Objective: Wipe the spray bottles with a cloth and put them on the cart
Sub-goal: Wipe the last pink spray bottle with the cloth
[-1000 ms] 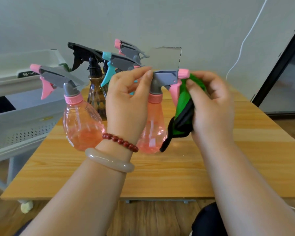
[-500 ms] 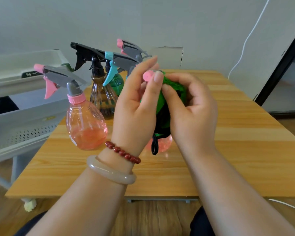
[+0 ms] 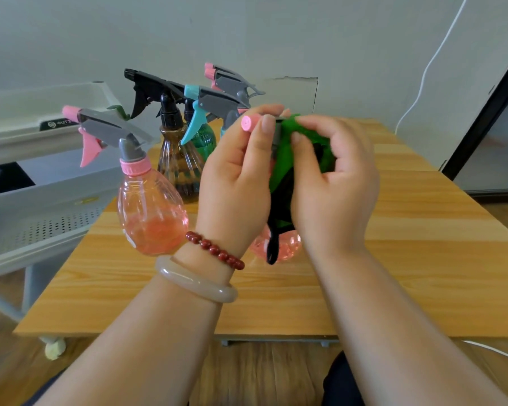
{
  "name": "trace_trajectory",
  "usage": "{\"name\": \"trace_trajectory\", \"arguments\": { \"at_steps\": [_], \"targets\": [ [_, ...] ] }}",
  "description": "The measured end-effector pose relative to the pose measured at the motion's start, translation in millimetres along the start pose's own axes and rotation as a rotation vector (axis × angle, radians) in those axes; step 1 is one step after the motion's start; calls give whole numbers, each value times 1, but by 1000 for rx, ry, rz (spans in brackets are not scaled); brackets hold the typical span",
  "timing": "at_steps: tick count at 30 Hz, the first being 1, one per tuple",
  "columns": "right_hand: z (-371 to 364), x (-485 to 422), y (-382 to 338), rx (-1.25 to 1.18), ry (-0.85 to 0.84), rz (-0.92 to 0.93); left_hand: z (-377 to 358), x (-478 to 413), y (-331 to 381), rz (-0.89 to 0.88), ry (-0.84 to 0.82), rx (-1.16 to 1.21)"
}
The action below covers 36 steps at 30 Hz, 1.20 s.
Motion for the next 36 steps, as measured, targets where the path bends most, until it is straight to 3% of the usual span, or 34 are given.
{"name": "trace_trajectory", "arguments": {
  "at_steps": [2, 4, 9, 13, 15, 19, 21, 26, 29, 31, 33, 36],
  "targets": [
    [-2, 0, 12, -12, 3, -117, -2, 2, 4, -13, -12, 15],
    [-1, 3, 8, -8, 17, -107, -4, 2, 5, -18, -13, 4],
    [1, 7, -19, -9, 17, 205, -2, -2, 1, 10, 0, -3],
    [0, -2, 14, 31, 33, -55, -5, -1, 4, 2, -20, 20],
    [-1, 4, 17, 22, 34, -92, -7, 0, 5, 1, -20, 27],
    [-5, 19, -4, 2, -18, 146, -5, -1, 3, 4, -9, -18],
    [-5, 18, -6, 8, -23, 181, -5, -1, 3, 0, -14, -24],
    [-2, 9, 8, 5, 11, -89, -8, -1, 4, 30, -21, 22],
    [-8, 5, 25, -57, -47, -322, -9, -2, 3, 43, -19, 53],
    [-8, 2, 33, -60, -84, -383, -8, -3, 3, 36, -23, 34],
    [-2, -2, 27, -38, -58, -323, -7, -2, 4, 26, -20, 16],
    [6, -6, 6, 14, 24, -83, -8, -2, 4, 12, -13, 26]
  ]
}}
Point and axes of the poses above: each hand's wrist, its own x-axis away from the middle knuckle, its own z-axis out of the back of the hand, y = z × x, the point moved 6 cm from there along -x, towards the middle knuckle, and after that the axes turned 14 degrees about x, right-handed, at the moved point
